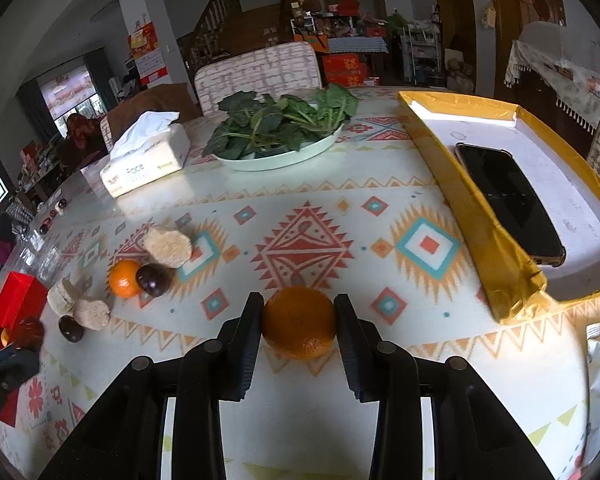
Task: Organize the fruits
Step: 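Carry jujube in left gripper and orange in right gripper into red box, release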
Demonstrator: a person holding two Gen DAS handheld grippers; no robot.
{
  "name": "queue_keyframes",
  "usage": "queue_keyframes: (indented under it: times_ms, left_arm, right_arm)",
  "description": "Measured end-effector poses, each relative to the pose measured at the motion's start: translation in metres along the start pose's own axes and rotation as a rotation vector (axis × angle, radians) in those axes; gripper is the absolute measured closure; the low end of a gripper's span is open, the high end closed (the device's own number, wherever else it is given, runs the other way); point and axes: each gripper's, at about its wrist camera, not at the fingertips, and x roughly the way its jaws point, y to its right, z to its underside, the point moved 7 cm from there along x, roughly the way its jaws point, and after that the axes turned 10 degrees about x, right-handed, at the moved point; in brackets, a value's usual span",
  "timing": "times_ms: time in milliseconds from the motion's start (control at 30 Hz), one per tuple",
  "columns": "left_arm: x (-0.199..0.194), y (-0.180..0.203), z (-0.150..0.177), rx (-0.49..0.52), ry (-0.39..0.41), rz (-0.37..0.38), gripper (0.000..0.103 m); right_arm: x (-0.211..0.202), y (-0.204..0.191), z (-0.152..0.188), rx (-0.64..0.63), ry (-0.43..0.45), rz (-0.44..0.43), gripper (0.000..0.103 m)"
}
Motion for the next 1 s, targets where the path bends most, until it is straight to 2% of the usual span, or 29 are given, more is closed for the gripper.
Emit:
queue_keyframes:
  times_ms: [100,300,667,1000]
  left_arm:
    - [-0.021,-0.035,0.012,-0.044,0.011,-0.056,0.076]
    - [-0.053,-0.108,0.028,-0.181,0.051,-0.147,0.076]
    - [-0.084,-0.184,0.056,-0.308,0.086,-0.226,0.076]
    - [-0.094,-0.229,0.072,-0.342,0.08,-0.294,0.076]
  right_arm:
    - [-0.005,-0.011,0.005,-0.033,0.006,0.012,0.064]
    - [-0.026,-0.048,0.016,-0.051,-0.002,-0.056,0.064]
    - [-0.033,-0.184,0.057,-0.24,-0.072,-0.21,0.064]
    - [-0.019,-0.302,0.104,-0.394,-0.156,-0.332,0.064]
